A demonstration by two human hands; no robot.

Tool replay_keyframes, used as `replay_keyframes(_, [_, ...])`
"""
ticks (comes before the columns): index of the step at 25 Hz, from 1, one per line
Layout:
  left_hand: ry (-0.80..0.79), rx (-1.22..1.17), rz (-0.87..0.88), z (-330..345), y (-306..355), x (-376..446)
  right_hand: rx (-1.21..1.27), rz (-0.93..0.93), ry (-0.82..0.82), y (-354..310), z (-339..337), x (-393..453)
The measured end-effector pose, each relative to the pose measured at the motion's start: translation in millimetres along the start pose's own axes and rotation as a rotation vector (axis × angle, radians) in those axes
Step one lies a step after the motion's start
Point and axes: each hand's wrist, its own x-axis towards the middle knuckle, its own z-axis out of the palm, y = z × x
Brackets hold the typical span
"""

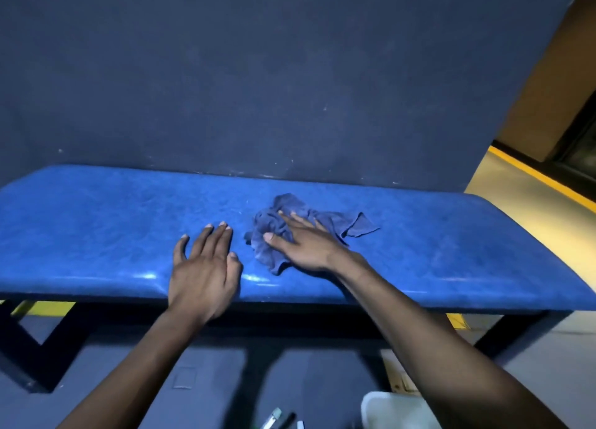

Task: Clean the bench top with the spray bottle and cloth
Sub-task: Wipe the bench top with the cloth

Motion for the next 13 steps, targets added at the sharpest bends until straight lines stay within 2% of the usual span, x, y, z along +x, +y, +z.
replay_keyframes(3, [-0.002,-0.009,-0.003,-0.7,0.6,-0.6,0.011,-0.061,0.023,12.4,-0.2,-49.4])
replay_keyframes(7, [-0.003,-0.014,-0.003,-1.4,0.3,-0.7,0.018,0.001,0.179,66.9,-12.7,-85.4])
replay_keyframes(10, [-0.005,-0.007,-0.005,-0.1,1.3,-0.8,0.045,0.125,0.182,105.8,-25.3,-64.7])
replay_keyframes(13, [-0.008,-0.010,-0.011,2.2,1.7,0.5,-0.020,0.287,0.163,116.1,-27.4,-19.4])
